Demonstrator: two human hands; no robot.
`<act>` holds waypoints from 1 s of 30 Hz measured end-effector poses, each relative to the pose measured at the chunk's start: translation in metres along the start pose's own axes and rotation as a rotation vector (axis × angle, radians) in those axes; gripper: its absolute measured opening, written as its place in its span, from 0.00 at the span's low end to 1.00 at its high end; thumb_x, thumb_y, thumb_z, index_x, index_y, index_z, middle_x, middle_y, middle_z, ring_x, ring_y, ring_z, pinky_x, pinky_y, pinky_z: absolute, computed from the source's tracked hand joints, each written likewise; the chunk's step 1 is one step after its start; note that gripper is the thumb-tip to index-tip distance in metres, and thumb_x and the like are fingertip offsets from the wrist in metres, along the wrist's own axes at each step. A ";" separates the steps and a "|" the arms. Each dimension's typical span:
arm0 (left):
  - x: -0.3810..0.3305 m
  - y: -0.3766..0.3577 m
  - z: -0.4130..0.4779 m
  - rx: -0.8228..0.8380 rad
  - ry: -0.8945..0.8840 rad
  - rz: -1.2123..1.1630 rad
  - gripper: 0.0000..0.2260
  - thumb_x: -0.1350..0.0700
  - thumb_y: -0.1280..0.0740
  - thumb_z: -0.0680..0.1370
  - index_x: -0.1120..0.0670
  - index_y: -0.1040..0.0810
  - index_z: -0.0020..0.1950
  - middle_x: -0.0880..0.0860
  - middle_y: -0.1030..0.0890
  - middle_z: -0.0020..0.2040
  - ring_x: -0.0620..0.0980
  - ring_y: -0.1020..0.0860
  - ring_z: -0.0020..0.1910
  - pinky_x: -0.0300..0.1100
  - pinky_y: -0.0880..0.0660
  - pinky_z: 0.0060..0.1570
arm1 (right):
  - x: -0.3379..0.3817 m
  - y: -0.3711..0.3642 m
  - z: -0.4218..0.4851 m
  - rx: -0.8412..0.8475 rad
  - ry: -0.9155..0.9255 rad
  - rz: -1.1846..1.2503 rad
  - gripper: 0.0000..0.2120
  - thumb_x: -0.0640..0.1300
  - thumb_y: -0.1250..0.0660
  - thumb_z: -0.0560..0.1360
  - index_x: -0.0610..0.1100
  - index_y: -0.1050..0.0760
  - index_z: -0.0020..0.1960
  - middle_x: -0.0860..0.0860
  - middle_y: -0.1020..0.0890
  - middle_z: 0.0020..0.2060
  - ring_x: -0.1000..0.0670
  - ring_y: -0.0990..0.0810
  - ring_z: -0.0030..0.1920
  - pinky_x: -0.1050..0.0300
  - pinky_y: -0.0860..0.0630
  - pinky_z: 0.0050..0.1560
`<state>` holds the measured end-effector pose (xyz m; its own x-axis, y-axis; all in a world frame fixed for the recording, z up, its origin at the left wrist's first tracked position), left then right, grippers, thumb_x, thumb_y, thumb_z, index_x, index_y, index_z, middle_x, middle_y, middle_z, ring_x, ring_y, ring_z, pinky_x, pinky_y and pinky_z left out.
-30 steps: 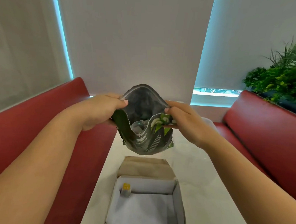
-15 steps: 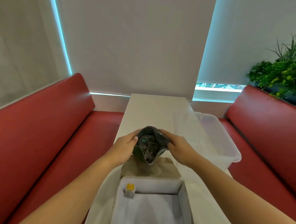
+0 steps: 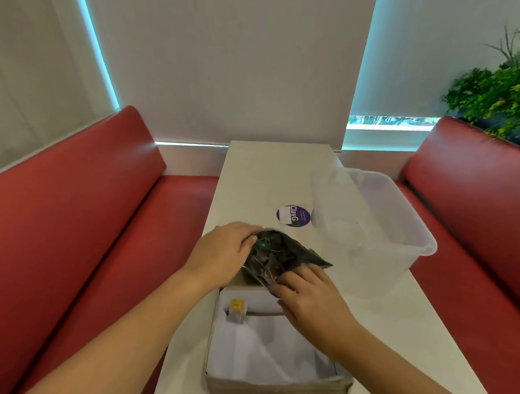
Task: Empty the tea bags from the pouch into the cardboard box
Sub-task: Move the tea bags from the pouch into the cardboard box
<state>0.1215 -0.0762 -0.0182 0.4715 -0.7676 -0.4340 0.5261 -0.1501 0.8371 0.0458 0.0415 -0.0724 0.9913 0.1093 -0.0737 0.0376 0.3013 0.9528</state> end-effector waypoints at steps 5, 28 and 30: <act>-0.035 0.007 -0.010 -0.103 -0.467 0.290 0.10 0.65 0.32 0.69 0.52 0.21 0.45 0.53 0.22 0.52 0.53 0.23 0.47 0.50 0.22 0.39 | 0.000 -0.002 -0.001 0.012 -0.047 -0.052 0.12 0.41 0.26 0.66 0.50 0.20 0.48 0.52 0.18 0.42 0.48 0.21 0.42 0.51 0.23 0.45; -0.023 -0.014 0.007 0.359 -0.328 0.349 0.29 0.62 0.43 0.77 0.42 0.43 0.75 0.42 0.42 0.77 0.45 0.44 0.76 0.53 0.51 0.73 | 0.007 -0.011 0.010 0.347 -0.164 -0.359 0.20 0.42 0.36 0.75 0.45 0.30 0.67 0.44 0.24 0.63 0.41 0.27 0.62 0.47 0.34 0.64; -0.022 -0.013 0.011 0.308 -0.322 0.367 0.29 0.62 0.43 0.77 0.41 0.43 0.75 0.41 0.42 0.76 0.46 0.43 0.76 0.53 0.49 0.73 | 0.002 -0.013 0.010 0.453 -0.149 -0.424 0.16 0.43 0.39 0.77 0.46 0.28 0.64 0.45 0.20 0.57 0.43 0.24 0.58 0.49 0.35 0.64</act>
<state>0.0967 -0.0646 -0.0157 0.3202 -0.9472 -0.0138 0.1155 0.0246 0.9930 0.0481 0.0283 -0.0823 0.8843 -0.0744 -0.4609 0.4477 -0.1446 0.8824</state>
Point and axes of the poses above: each hand's wrist, its own z-axis towards the middle knuckle, its own y-axis out of the back of the hand, x = y × z, the point moved 8 cm from there along z, towards the middle knuckle
